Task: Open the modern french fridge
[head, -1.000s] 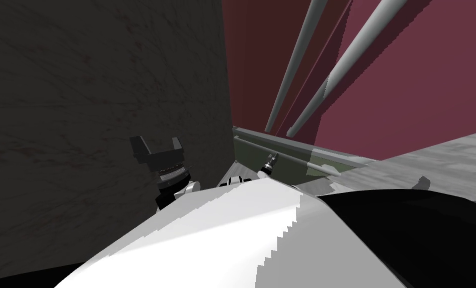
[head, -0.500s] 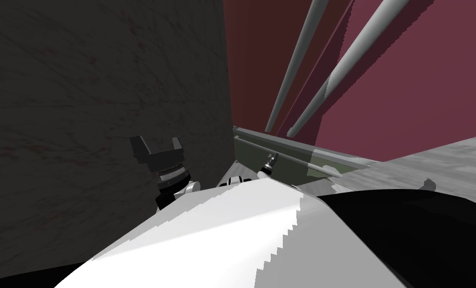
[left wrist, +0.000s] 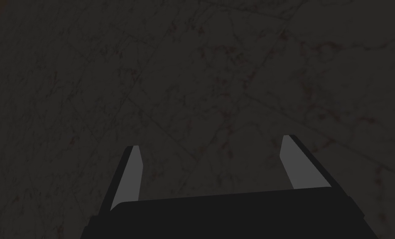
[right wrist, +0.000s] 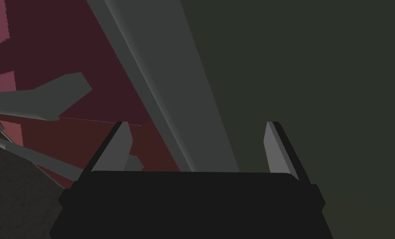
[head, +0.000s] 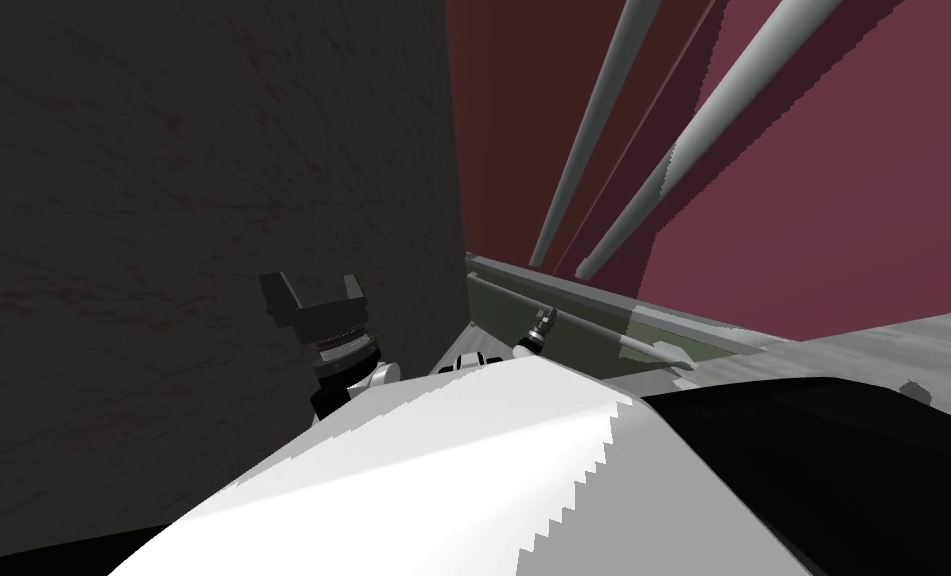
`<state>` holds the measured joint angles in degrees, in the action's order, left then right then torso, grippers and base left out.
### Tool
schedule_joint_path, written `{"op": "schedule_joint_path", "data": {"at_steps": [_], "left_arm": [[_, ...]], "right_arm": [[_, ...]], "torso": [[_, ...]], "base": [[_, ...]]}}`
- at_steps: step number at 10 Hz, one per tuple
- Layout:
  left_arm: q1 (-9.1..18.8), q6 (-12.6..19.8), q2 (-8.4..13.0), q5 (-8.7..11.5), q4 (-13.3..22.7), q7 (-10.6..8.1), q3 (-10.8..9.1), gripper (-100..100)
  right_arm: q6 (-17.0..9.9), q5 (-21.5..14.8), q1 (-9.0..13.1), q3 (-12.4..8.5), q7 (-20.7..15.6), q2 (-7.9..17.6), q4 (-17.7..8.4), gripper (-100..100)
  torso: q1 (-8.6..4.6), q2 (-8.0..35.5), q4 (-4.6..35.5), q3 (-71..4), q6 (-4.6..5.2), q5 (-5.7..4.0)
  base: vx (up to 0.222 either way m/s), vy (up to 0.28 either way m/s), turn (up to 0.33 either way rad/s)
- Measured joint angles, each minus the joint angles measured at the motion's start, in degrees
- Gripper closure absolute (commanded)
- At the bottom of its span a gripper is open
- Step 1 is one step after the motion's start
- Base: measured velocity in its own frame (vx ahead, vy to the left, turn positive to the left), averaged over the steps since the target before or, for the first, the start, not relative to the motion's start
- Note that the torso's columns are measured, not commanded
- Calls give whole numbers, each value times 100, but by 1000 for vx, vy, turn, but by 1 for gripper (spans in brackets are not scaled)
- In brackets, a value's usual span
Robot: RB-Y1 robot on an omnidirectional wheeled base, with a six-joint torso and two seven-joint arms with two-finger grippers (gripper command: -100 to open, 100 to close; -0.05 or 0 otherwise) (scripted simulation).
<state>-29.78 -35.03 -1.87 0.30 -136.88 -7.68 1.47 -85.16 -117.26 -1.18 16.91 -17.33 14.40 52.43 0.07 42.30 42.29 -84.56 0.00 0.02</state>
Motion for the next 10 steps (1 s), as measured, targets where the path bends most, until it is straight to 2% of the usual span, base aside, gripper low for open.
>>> {"op": "schedule_joint_path", "data": {"at_steps": [2,7,8,10], "left_arm": [[0,0,0,0,0,0,0,0],[0,0,0,0,0,0,0,0],[0,0,0,0,0,0,0,0],[0,0,-1,0,0,0,1,0]], "right_arm": [[-16,7,-257,16,-272,-31,406,-100],[-64,20,-638,41,-714,-103,1084,-100],[-67,20,-641,41,-723,-103,1094,100],[-36,15,-474,17,-546,-43,848,100]], "torso": [[-7,-2,-1,-2,0,-2],[-6,-1,0,-1,1,-2],[3,-1,-1,-1,0,0],[5,-3,-2,3,-6,-10]], "base": [[23,-68,108],[12,-48,43],[-10,49,-139],[-21,78,-90]]}}
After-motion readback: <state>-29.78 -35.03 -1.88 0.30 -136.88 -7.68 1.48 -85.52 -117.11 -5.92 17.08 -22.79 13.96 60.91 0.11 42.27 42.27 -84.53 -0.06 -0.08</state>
